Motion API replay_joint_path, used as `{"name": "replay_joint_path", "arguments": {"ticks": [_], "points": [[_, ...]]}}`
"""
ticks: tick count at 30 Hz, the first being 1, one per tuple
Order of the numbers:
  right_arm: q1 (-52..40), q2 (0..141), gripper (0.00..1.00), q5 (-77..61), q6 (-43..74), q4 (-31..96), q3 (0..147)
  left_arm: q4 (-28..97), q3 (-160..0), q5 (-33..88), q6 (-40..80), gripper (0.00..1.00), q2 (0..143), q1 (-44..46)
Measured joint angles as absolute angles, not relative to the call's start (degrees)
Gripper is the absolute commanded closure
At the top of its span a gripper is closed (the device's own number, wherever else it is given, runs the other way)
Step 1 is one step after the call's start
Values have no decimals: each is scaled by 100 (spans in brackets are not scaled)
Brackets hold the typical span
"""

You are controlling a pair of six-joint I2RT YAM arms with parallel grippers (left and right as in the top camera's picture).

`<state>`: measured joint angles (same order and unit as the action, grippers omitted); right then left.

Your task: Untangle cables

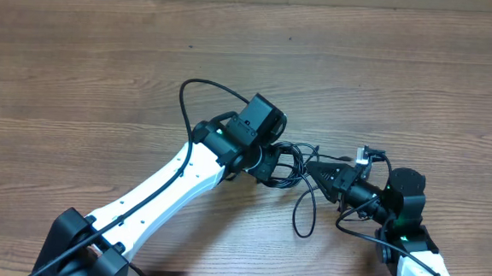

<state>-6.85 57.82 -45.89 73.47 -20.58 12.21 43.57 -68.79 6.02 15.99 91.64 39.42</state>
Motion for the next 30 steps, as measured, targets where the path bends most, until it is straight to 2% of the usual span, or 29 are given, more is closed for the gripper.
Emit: {"name": "replay_joint_path", "arguments": {"ticks": [2,8,13,17,23,26,30], "points": [[-685,5793,96,-4696,7376,-2311,1221,4329,-6879,578,1601,96,9164,3948],[-685,5841,96,-5260,7511,-4303,1190,4268,-6879,362,1586,96,9161,3979],[-690,5857,96,-5494,7664,-5365,1177,4213,-6882,366,1586,96,9161,4027],[-692,5878,96,-5542,7697,-5437,1177,4322,-6914,104,1584,96,9159,4056],[-690,5824,96,-5531,7752,-5553,1188,4672,-6864,-1632,1640,96,9168,3999],[-690,5824,96,-5553,7861,-5100,1199,4670,-6864,-2305,1997,96,9168,3999],[-690,5813,87,-5529,7870,-3916,1227,4619,-6862,-2585,2346,96,9168,3999]]}}
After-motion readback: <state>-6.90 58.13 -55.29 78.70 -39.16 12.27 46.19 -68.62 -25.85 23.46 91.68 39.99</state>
